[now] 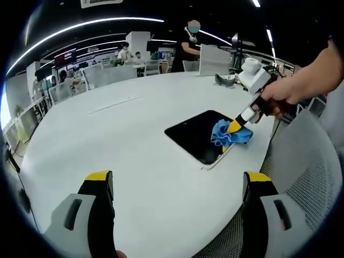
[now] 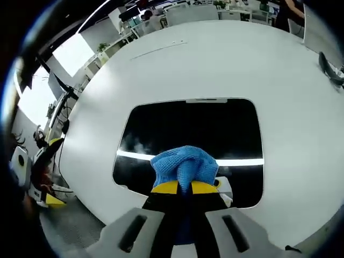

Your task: Wipe the mirror surface with the cleaning cloth until all visible marks leave the cleaned area.

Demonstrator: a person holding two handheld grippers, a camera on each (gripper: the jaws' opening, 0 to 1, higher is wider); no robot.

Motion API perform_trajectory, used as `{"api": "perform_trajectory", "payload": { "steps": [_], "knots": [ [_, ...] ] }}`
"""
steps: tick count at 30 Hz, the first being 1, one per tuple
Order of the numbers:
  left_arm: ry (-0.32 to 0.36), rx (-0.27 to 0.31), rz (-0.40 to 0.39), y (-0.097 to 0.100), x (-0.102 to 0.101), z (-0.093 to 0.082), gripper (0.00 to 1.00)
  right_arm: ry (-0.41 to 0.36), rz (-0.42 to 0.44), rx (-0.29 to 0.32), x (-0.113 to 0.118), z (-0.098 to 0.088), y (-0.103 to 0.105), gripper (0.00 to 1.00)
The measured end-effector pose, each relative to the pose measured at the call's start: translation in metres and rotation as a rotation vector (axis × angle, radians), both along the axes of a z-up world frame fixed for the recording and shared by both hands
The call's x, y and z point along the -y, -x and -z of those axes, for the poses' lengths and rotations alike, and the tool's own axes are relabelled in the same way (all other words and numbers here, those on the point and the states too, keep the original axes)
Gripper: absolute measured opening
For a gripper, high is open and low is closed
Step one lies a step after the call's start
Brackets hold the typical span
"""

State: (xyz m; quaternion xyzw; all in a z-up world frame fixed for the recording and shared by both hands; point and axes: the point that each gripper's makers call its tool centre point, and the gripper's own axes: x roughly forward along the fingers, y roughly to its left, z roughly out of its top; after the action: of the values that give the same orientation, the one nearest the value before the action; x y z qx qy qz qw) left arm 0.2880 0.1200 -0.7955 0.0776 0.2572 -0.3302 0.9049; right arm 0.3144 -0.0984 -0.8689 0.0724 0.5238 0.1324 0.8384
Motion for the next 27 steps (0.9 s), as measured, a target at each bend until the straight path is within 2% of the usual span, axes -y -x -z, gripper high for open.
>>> {"api": "perform_trajectory", "payload": {
  "steps": [7, 11, 27],
  "knots": [
    [0.039, 0.003, -0.011, -0.001, 0.001, -0.004, 0.99, -0.020, 0.009, -0.004, -0.001, 0.000, 0.007, 0.01],
    [0.038, -0.002, -0.008, -0.001, 0.002, -0.003, 0.99, -0.021, -0.007, -0.001, -0.002, 0.000, 0.014, 0.01],
    [0.033, -0.003, -0.019, -0.002, 0.000, -0.003, 0.99, -0.035, -0.019, 0.000, -0.002, 0.000, 0.013, 0.01]
  ]
}}
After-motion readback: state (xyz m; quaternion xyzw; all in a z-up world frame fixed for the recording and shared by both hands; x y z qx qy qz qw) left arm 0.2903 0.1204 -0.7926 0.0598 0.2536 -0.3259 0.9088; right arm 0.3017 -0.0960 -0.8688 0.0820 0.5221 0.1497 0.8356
